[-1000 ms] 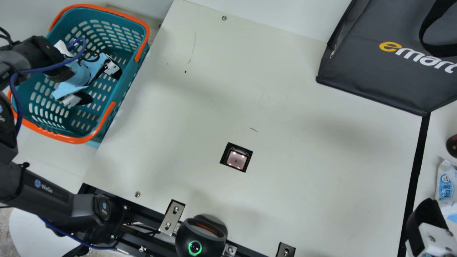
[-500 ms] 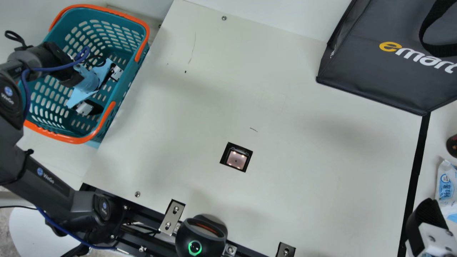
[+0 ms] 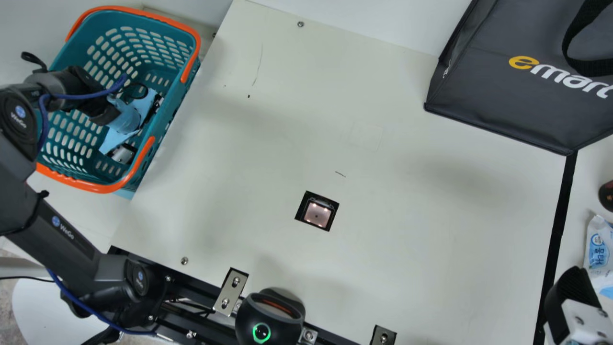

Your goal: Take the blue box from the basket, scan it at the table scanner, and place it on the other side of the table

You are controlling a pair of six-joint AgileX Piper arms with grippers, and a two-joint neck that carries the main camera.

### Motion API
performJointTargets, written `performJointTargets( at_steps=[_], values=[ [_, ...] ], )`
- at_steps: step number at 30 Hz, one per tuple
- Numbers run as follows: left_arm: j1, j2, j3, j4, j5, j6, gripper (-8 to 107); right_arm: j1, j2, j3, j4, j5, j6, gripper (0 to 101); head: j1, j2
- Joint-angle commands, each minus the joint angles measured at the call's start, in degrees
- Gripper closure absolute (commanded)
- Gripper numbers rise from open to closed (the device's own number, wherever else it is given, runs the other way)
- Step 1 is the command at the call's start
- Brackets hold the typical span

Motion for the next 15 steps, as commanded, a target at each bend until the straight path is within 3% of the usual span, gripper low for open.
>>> performJointTargets(
  at_steps=[1,15],
  values=[
    [0.03,0.27,0.2,-0.71,-0.32,0.32,9,0.0,0.0,0.0,0.0,0.0,0.0,6,-1.66,0.23],
    [-0.01,1.64,2.9,-5.42,-4.81,1.68,9,0.0,0.0,0.0,0.0,0.0,0.0,6,-1.66,0.23]
  ],
)
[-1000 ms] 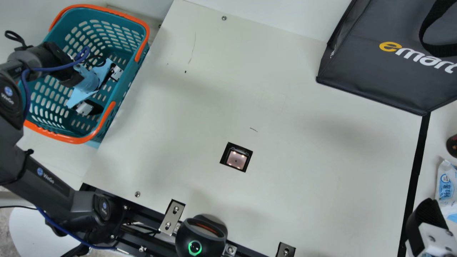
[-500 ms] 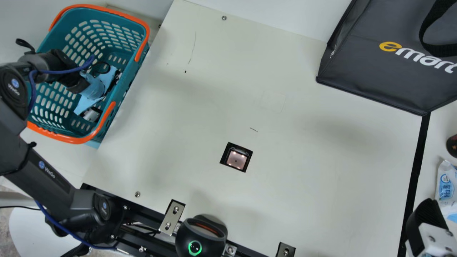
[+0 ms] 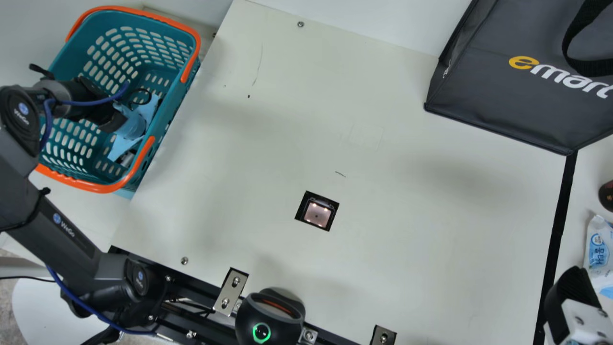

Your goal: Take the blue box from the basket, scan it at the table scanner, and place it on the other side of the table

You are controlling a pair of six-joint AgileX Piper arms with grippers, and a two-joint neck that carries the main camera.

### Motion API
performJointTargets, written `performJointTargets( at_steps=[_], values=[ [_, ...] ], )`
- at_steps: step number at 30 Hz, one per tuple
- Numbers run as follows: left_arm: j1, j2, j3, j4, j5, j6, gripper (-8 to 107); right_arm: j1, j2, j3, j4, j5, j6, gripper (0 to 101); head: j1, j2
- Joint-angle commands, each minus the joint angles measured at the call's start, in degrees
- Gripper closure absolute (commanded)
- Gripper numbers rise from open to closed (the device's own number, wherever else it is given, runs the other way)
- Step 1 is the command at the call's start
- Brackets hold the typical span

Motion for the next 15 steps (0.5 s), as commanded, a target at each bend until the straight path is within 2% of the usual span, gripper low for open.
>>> performJointTargets(
  at_steps=[1,15],
  values=[
    [-0.03,0.23,0.26,-0.6,-0.62,0.26,9,0.0,0.0,0.0,0.0,0.0,0.0,6,-1.66,0.23],
    [-0.73,1.36,1.85,-4.12,-3.74,0.48,9,0.0,0.0,0.0,0.0,0.0,0.0,6,-1.66,0.23]
  ],
)
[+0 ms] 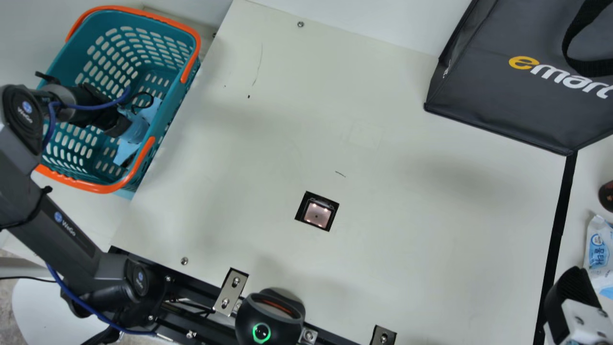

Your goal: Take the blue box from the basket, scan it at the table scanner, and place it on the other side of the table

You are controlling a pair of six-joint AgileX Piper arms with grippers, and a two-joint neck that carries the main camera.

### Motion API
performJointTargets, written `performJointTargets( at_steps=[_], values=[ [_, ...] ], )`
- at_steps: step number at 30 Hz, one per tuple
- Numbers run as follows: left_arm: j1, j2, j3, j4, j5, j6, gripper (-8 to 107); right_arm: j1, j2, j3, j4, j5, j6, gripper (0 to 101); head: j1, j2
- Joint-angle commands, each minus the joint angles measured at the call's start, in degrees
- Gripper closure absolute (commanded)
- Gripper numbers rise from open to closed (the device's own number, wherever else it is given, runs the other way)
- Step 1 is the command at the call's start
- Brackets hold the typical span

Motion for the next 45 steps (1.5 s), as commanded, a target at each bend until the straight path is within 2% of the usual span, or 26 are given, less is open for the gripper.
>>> performJointTargets(
  at_steps=[1,20,27,41,42,45],
  values=[
    [-0.12,0.16,0.13,-0.2,-0.39,-0.44,9,0.0,0.0,0.0,0.0,0.0,0.0,6,-1.66,0.23],
    [-2.76,-0.08,-0.08,-0.49,-2.8,-4.08,9,0.0,0.0,0.0,0.0,0.0,0.0,6,-1.66,0.23],
    [-3.24,-0.28,-0.77,1.66,-1.85,-6.19,9,0.0,0.0,0.0,0.0,0.0,0.0,6,-1.66,0.23],
    [-3.26,-1.27,-1.41,3.96,0.13,-8.71,102,0.0,0.0,0.0,0.0,0.0,0.0,6,-1.66,0.23],
    [-3.14,-1.5,-1.34,4.15,0.31,-8.79,107,0.0,0.0,0.0,0.0,0.0,0.0,6,-1.66,0.23],
    [-2.68,-2.13,-1.05,4.92,0.83,-8.98,107,0.0,0.0,0.0,0.0,0.0,0.0,6,-1.66,0.23]
  ],
)
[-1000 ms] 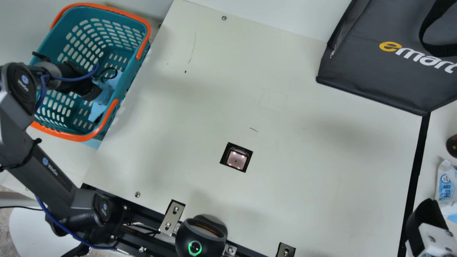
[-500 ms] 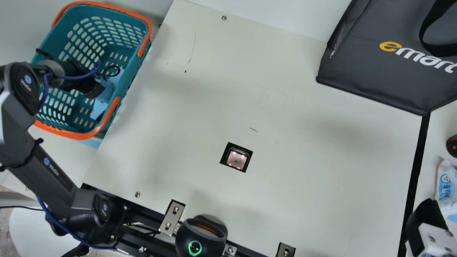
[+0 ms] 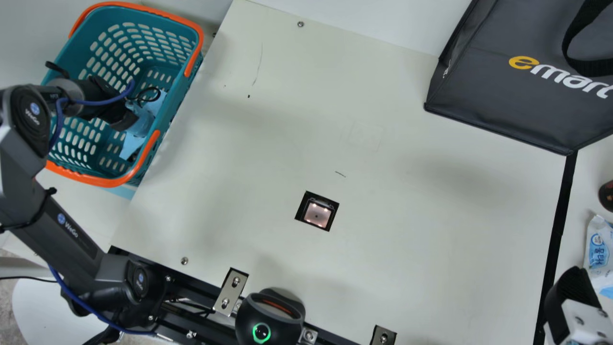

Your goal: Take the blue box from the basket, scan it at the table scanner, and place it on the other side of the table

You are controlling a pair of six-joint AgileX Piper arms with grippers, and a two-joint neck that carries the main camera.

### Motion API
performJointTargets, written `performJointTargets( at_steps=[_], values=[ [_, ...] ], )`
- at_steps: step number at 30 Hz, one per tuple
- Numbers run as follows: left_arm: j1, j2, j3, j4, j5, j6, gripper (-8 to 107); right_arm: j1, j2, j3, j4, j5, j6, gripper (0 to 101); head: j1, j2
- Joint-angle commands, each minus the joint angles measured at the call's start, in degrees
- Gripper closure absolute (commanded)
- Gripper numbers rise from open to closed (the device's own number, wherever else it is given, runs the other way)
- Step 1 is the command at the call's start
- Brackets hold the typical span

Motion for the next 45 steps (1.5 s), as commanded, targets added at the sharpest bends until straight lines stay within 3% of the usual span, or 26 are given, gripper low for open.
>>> performJointTargets(
  at_steps=[1,25,45],
  values=[
    [0.33,-0.29,0.29,0.53,0.35,-0.15,107,0.0,0.0,0.0,0.0,0.0,0.0,6,-1.66,0.23],
    [2.86,-9.79,2.51,7.97,1.1,-1.98,107,0.0,0.0,0.0,0.0,-0.02,0.0,6,-1.66,0.23],
    [2.28,-20.79,-2.95,16.36,9.52,-6.94,107,0.0,0.0,0.0,0.0,-0.02,0.0,6,-1.66,0.23]
  ],
)
